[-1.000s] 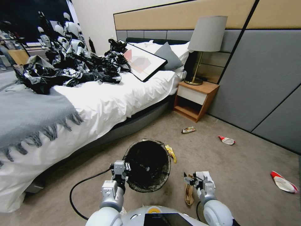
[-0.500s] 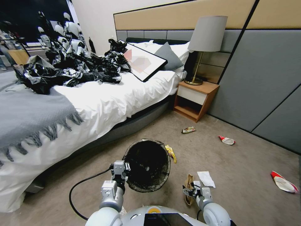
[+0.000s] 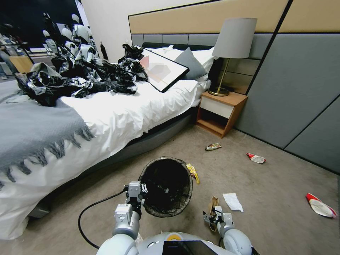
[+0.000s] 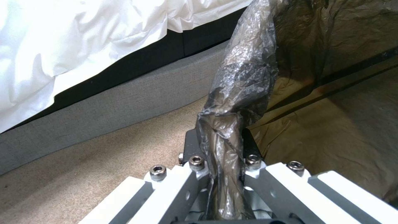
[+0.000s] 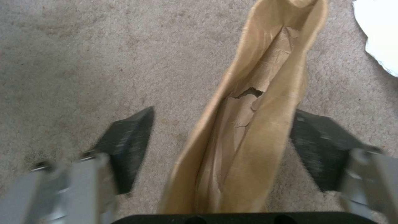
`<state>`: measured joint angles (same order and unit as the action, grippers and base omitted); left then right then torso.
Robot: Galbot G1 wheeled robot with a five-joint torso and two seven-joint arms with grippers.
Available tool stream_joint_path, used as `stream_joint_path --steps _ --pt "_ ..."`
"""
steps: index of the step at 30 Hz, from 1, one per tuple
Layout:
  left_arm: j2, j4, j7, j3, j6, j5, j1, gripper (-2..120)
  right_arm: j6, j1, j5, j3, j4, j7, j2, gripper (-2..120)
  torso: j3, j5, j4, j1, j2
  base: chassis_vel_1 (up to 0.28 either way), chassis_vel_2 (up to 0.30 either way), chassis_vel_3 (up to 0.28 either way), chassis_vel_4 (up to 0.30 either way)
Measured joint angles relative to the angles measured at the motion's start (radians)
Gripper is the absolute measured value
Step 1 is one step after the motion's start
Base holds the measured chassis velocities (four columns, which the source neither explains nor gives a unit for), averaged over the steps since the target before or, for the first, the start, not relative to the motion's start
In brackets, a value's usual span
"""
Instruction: Pick up the trash bin, then pick up the garbage from the floor and place it into the trash bin.
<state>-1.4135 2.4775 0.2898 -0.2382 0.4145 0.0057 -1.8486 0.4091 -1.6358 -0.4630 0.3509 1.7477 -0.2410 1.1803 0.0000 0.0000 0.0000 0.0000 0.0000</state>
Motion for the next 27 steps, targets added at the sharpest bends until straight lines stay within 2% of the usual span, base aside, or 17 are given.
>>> stream_joint_path --steps 2,3,5,7,9,11,12,16,17,20,27 --pt "0.000 0.000 0.000 0.000 0.000 0.000 0.000 0 -0.007 0.000 0.005 0.003 -0.002 0.005 0.003 59 0.000 0.0000 0.0000 0.000 0.000 0.000 0.000 0.000 0.000" --pt "0.000 0.000 0.000 0.000 0.000 0.000 0.000 0 -0.007 0.000 0.005 0.003 -0.002 0.005 0.003 59 0.000 0.0000 0.0000 0.000 0.000 0.000 0.000 0.000 0.000" --pt "0.000 0.000 0.000 0.001 0.000 0.000 0.000 0 -0.017 0.001 0.013 0.006 -0.006 0.010 0.006 47 0.000 0.0000 0.0000 0.000 0.000 0.000 0.000 0.000 0.000" --pt "0.000 0.000 0.000 0.001 0.000 0.000 0.000 0 -0.021 0.003 0.015 0.007 -0.008 0.011 0.007 44 0.000 0.0000 0.0000 0.000 0.000 0.000 0.000 0.000 0.000" --pt "0.000 0.000 0.000 0.000 -0.001 0.000 -0.001 0 -0.029 0.006 0.020 0.008 -0.013 0.013 0.011 33 0.000 0.0000 0.0000 0.000 0.000 0.000 0.000 0.000 0.000" --pt "0.000 0.000 0.000 0.000 -0.001 0.000 -0.001 0 -0.030 0.006 0.021 0.008 -0.014 0.014 0.012 32 0.000 0.0000 0.0000 0.000 0.000 0.000 0.000 0.000 0.000" --pt "0.001 0.000 0.001 -0.001 -0.001 0.000 -0.001 0 -0.034 0.007 0.026 0.008 -0.018 0.014 0.016 23 0.000 0.0000 0.0000 0.000 0.000 0.000 0.000 0.000 0.000" --pt "0.002 0.001 0.001 -0.001 -0.001 0.000 -0.002 0 -0.040 0.008 0.033 0.008 -0.023 0.017 0.020 13 0.000 0.0000 0.0000 0.000 0.000 0.000 0.000 0.000 0.000" --pt "0.002 0.001 0.001 -0.002 -0.001 0.000 -0.002 0 -0.044 0.007 0.037 0.009 -0.026 0.020 0.021 4 0.000 0.0000 0.0000 0.000 0.000 0.000 0.000 0.000 0.000" --pt "0.003 0.001 0.001 -0.002 -0.001 0.000 -0.002 0 -0.050 0.007 0.043 0.012 -0.030 0.026 0.021 0 0.000 0.0000 0.0000 0.000 0.000 0.000 0.000 0.000 0.000" --pt "0.003 0.001 0.001 -0.001 -0.001 -0.001 0.001 0 -0.069 0.008 0.059 0.023 -0.043 0.036 0.023 0 0.000 0.0000 0.0000 0.000 0.000 0.000 0.000 0.000 0.000"
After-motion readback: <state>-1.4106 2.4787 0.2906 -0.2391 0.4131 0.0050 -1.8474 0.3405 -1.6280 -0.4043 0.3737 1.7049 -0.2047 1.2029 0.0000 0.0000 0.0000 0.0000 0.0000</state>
